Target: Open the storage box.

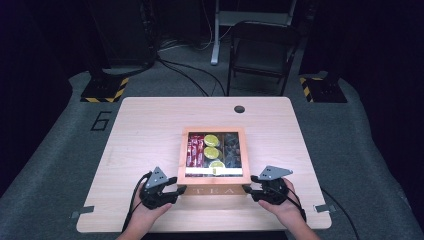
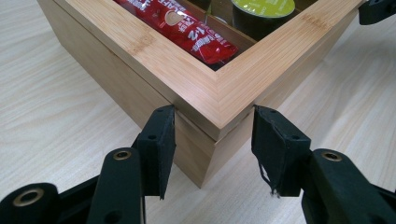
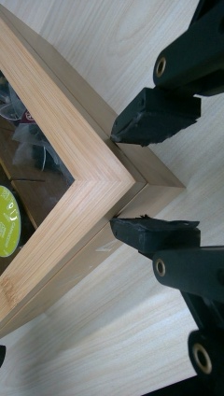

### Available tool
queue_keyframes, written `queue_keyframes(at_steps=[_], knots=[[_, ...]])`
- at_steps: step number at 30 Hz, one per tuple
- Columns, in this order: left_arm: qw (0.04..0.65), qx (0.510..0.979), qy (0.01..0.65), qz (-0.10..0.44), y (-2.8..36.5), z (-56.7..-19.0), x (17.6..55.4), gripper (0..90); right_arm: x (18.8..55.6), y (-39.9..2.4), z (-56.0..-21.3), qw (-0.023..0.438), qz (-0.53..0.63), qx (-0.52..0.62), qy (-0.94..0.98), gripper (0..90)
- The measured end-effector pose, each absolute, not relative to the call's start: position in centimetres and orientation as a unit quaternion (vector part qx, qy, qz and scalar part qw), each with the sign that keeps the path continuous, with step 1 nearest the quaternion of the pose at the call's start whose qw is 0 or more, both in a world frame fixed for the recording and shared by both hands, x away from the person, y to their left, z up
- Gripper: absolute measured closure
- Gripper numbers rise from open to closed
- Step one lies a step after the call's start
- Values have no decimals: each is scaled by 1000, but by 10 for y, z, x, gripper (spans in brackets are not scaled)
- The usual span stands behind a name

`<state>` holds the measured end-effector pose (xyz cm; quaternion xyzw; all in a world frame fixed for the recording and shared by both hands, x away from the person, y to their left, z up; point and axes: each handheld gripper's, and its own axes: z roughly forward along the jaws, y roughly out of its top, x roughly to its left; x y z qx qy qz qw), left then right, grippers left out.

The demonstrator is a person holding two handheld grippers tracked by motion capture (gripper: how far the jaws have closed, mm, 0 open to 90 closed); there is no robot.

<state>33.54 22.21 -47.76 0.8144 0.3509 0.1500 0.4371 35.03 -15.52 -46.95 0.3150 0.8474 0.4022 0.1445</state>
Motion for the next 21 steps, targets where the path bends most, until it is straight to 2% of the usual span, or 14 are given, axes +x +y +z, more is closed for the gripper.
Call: queue_keyframes(at_steps=[21], knots=[[449, 808, 350, 154, 221, -474, 337, 510, 350, -157, -464, 147, 423, 317, 836, 531]])
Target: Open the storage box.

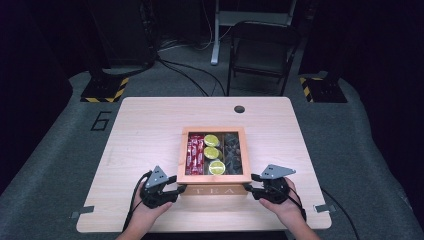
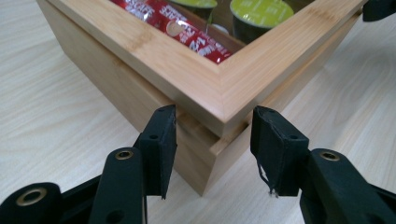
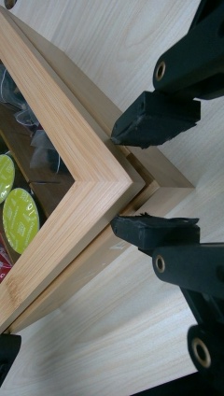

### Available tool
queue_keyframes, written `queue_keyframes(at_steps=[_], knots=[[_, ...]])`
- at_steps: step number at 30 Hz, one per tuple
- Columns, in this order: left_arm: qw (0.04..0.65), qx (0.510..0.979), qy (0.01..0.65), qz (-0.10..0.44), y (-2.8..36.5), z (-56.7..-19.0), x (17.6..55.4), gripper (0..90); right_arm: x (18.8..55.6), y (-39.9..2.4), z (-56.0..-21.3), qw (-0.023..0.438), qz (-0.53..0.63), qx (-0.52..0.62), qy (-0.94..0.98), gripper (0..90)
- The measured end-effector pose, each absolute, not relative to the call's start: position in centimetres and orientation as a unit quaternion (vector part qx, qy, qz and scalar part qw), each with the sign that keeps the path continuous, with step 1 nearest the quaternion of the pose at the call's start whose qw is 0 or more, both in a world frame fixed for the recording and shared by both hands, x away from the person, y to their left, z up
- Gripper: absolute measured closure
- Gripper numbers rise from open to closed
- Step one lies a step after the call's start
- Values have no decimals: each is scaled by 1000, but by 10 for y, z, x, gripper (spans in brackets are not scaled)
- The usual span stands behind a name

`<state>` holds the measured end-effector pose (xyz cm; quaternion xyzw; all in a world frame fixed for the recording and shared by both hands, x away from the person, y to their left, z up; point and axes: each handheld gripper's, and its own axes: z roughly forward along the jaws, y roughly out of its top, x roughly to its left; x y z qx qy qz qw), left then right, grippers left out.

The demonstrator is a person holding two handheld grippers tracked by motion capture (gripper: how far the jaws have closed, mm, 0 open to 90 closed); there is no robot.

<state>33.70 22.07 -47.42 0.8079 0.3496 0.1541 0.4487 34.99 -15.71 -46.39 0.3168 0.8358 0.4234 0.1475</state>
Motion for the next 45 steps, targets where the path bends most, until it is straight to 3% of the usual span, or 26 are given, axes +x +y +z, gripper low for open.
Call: queue_keyframes(at_steps=[27, 35, 39, 45], knots=[[457, 797, 370, 135, 221, -441, 344, 504, 357, -158, -445, 148, 461, 332, 809, 521], [452, 797, 371, 151, 221, -430, 347, 503, 361, -159, -433, 142, 460, 338, 809, 523], [452, 794, 369, 170, 220, -423, 347, 504, 364, -159, -424, 152, 453, 335, 812, 517], [467, 786, 373, 156, 224, -412, 353, 506, 366, -158, -409, 171, 449, 325, 815, 516]])
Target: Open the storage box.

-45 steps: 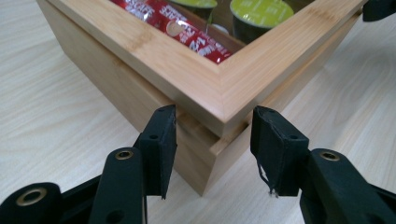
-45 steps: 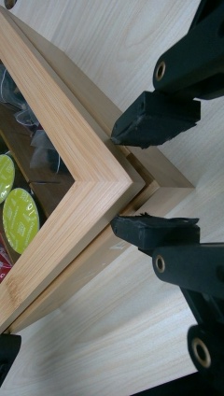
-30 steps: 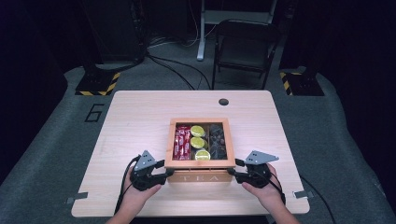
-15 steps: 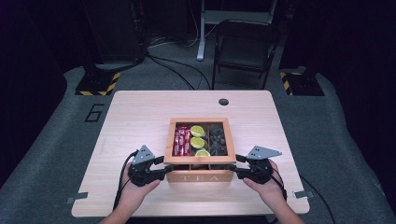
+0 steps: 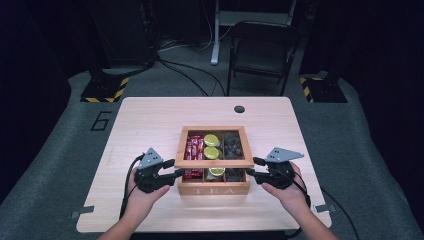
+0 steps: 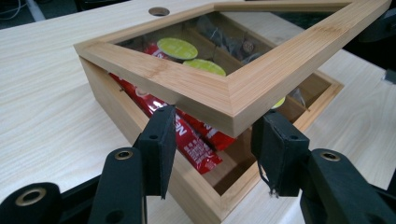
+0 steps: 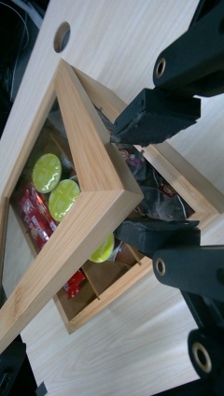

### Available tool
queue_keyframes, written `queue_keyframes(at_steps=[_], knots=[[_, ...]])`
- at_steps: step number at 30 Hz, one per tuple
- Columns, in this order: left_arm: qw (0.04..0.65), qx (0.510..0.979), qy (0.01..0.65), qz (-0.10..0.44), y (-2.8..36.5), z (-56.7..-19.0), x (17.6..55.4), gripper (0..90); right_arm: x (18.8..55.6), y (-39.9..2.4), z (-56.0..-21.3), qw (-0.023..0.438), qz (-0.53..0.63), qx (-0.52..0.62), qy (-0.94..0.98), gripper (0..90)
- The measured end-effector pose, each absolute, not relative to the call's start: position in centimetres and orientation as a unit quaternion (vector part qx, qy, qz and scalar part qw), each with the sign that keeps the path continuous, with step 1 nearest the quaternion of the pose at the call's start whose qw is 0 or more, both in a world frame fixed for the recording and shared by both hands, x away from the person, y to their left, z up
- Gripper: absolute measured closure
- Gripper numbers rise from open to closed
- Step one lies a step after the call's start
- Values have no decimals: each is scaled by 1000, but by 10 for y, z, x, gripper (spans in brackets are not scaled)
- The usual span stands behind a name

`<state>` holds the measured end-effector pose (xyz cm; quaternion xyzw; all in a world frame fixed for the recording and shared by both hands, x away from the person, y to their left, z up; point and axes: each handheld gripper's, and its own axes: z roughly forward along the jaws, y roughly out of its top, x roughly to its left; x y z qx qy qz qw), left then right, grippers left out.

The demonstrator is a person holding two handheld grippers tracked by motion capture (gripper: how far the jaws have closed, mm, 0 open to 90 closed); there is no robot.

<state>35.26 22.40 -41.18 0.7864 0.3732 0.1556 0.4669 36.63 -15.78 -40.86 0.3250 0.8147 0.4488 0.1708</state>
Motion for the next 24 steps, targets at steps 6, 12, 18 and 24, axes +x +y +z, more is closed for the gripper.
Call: queue_keyframes(at_steps=[6, 12, 18, 24], knots=[[468, 786, 367, 167, 223, -399, 356, 507, 371, -158, -398, 171, 456, 326, 810, 515], [473, 783, 367, 170, 224, -389, 362, 507, 376, -159, -387, 173, 463, 326, 806, 515], [474, 782, 361, 182, 224, -382, 366, 509, 381, -158, -380, 183, 465, 317, 806, 516], [473, 784, 356, 187, 223, -376, 368, 513, 385, -157, -374, 192, 462, 313, 807, 512]])
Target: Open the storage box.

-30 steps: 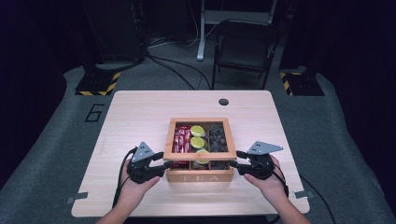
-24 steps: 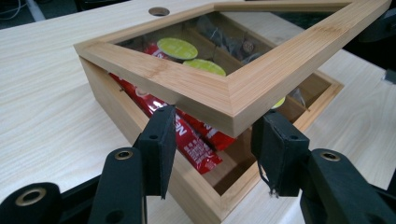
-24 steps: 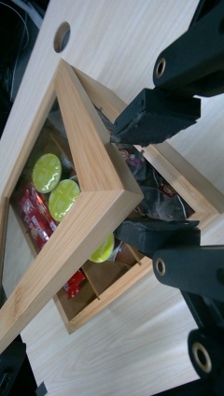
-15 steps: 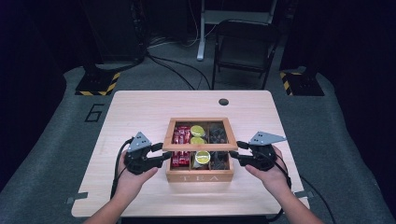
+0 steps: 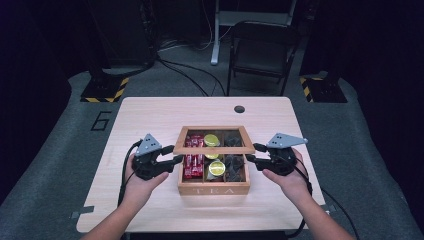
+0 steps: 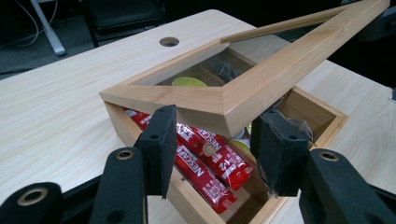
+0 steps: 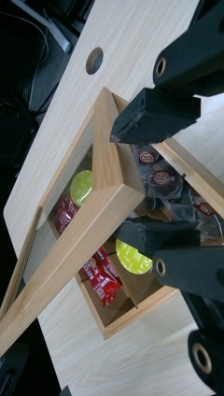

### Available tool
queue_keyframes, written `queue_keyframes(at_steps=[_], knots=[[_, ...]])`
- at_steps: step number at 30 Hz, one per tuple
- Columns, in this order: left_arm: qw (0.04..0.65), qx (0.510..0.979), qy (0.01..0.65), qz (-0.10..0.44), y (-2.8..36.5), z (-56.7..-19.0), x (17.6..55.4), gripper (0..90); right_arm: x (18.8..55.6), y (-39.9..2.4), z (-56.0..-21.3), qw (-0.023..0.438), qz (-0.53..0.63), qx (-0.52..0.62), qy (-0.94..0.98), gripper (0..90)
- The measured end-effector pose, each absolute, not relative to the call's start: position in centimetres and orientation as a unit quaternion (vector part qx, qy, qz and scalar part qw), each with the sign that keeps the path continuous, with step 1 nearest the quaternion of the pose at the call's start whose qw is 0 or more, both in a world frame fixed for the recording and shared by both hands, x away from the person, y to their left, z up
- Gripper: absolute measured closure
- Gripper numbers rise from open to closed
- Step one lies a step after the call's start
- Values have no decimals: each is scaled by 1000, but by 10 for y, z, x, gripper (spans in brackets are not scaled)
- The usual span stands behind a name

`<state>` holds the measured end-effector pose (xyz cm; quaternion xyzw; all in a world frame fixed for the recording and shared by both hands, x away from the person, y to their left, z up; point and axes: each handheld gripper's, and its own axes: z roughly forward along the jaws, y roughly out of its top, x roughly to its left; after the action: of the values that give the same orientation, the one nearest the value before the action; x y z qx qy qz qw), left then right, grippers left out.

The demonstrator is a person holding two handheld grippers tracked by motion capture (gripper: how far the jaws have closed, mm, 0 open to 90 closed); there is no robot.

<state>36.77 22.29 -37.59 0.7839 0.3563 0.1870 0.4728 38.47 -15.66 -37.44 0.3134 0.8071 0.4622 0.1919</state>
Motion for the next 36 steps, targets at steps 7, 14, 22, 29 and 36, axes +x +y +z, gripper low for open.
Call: queue_keyframes(at_steps=[7, 14, 22, 29, 36], knots=[[477, 781, 358, 188, 223, -371, 372, 520, 388, -156, -369, 194, 467, 315, 803, 512], [477, 782, 354, 189, 224, -364, 377, 524, 394, -156, -366, 192, 473, 316, 800, 508], [482, 776, 359, 191, 224, -357, 384, 525, 407, -154, -371, 211, 454, 312, 808, 494], [484, 773, 363, 191, 224, -353, 389, 525, 425, -152, -373, 215, 449, 318, 807, 535], [485, 772, 365, 188, 224, -350, 392, 525, 433, -148, -373, 235, 442, 317, 806, 582]])
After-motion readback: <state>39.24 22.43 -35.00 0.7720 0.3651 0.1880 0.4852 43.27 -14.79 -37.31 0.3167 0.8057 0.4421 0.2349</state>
